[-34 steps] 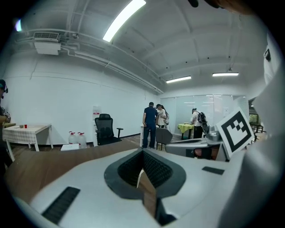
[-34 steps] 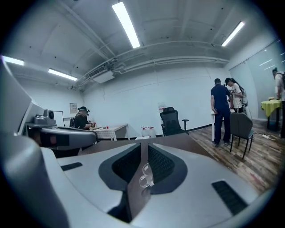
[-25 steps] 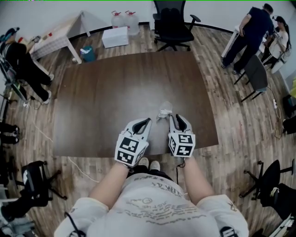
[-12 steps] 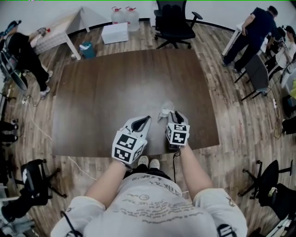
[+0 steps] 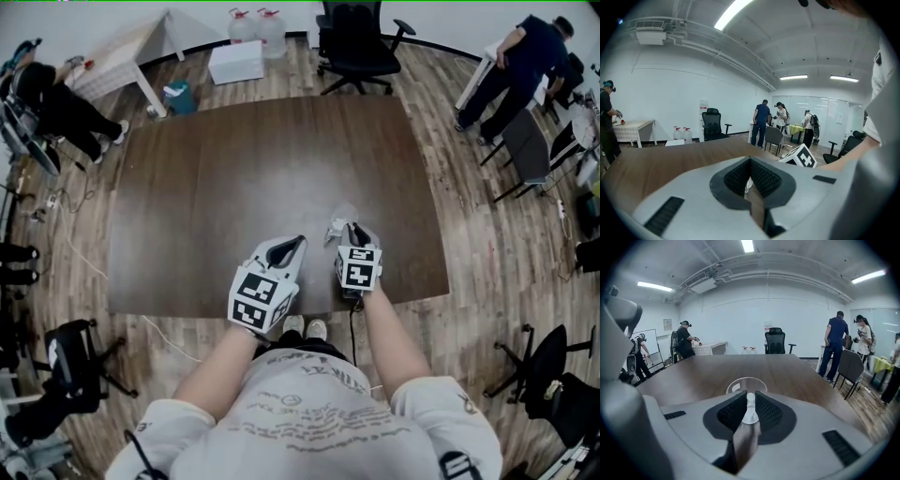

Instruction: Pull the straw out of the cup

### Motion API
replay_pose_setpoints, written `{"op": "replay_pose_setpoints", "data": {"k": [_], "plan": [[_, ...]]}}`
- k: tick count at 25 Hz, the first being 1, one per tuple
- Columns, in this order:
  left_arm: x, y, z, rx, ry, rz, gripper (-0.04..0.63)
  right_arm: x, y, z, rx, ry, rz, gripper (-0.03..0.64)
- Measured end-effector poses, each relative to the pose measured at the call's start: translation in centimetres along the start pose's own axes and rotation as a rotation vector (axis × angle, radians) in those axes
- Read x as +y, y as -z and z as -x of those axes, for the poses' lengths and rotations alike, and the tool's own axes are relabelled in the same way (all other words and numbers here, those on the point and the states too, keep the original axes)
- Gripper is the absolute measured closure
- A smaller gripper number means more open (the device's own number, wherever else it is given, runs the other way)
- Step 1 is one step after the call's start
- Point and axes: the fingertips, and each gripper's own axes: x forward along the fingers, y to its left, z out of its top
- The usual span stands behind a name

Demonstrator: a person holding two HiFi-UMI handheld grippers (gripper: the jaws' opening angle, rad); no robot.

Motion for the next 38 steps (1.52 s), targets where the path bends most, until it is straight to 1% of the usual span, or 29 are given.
{"op": "replay_pose_setpoints", "data": {"k": [7,14,16,20,23,25,29,32,38], "plan": [[0.5,-0.2,0.1,-0.014,0.0,-0.011,0.595,1.5,-1.8,1.3,-0.05,-0.033,0.025,0.554],[1.4,-1.6,-0.2,-0.063,0.023,0.028,0.595,3.1,-4.6,5.5,-0.134,-0.065,0.011,0.554],[1.1,-2.4,-0.7,-0.079,0.037,0.026,0.595,3.0,-6.0,7.1,-0.179,-0.072,0.002,0.554],[0.0,-4.4,-1.4,-0.126,0.06,-0.002,0.595,2.3,-9.7,11.5,-0.3,-0.083,-0.003,0.554],[-0.9,-5.5,-1.6,-0.158,0.071,-0.026,0.595,1.6,-12.0,15.2,-0.392,-0.057,0.004,0.557],[-1.4,-5.9,-1.9,-0.171,0.077,-0.041,0.595,0.9,-12.7,17.0,-0.428,-0.026,0.005,0.558],[-2.6,-6.1,-2.5,-0.182,0.09,-0.063,0.595,-0.2,-12.7,19.5,-0.452,0.034,0.015,0.56],[-3.3,-6.3,-2.8,-0.182,0.101,-0.062,0.595,-0.9,-12.3,20.6,-0.471,0.046,-0.001,0.561],[-3.7,-6.1,-3.1,-0.178,0.11,-0.06,0.595,-1.8,-11.0,19.9,-0.436,0.059,-0.017,0.565]]}}
